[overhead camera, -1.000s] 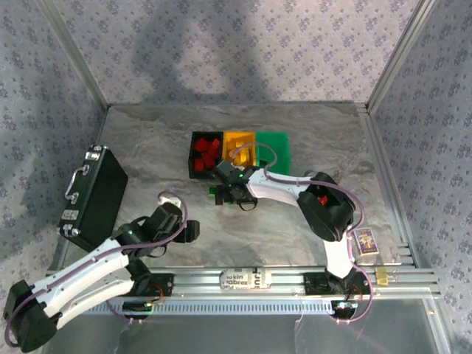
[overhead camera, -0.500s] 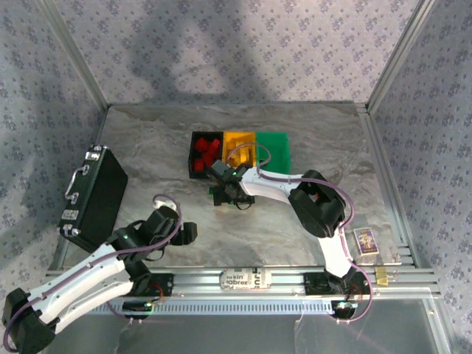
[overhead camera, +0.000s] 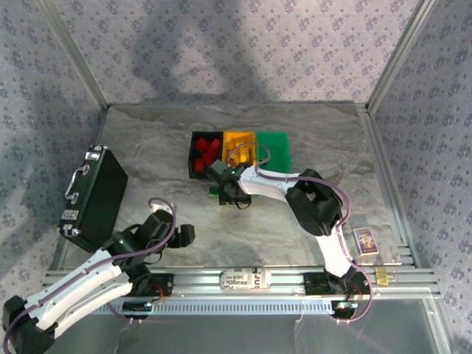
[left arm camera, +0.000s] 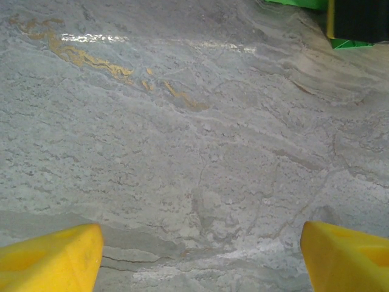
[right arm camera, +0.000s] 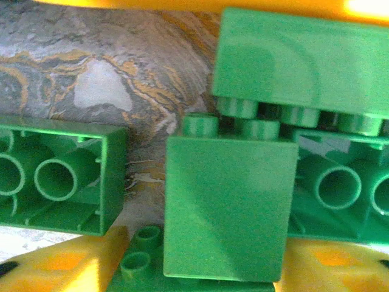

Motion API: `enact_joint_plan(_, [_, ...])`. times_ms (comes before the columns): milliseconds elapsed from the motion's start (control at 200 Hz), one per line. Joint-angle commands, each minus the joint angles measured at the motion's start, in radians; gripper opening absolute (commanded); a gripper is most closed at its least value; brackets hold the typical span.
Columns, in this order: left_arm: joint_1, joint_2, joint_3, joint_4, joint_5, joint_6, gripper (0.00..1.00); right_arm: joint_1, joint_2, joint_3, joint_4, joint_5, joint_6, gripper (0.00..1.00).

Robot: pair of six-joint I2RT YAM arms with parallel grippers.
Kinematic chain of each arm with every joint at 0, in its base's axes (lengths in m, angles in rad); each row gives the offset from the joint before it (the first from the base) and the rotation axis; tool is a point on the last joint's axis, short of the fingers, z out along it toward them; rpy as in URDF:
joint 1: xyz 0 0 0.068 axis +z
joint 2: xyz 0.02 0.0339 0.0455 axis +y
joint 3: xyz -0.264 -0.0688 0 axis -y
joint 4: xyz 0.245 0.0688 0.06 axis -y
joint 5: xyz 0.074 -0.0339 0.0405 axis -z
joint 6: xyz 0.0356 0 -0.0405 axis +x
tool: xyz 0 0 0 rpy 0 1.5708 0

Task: Sort the legos into containers by color
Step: Pick up the lego from the center of the table.

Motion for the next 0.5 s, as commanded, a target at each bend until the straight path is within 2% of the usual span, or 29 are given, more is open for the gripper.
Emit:
enact_joint_plan(0, [-0.001, 0.006, 0.005, 0.003, 0.015, -0.009, 0.84, 0.013, 0.006, 0.008, -0.051, 0.032, 0.023, 0.53])
enact_joint_plan(175, [-0.002, 0.023, 0.016, 0.019, 0.013, -0.007, 0.84, 0.036, -0.079, -0.025, -0.078, 0.069, 0.032, 0.45])
enact_joint_plan(495, [-0.001, 0.091, 0.046, 0.060, 0.020, 0.012, 0.84, 0.015, -0.302, -0.085, -0.137, 0.131, 0.009, 0.44])
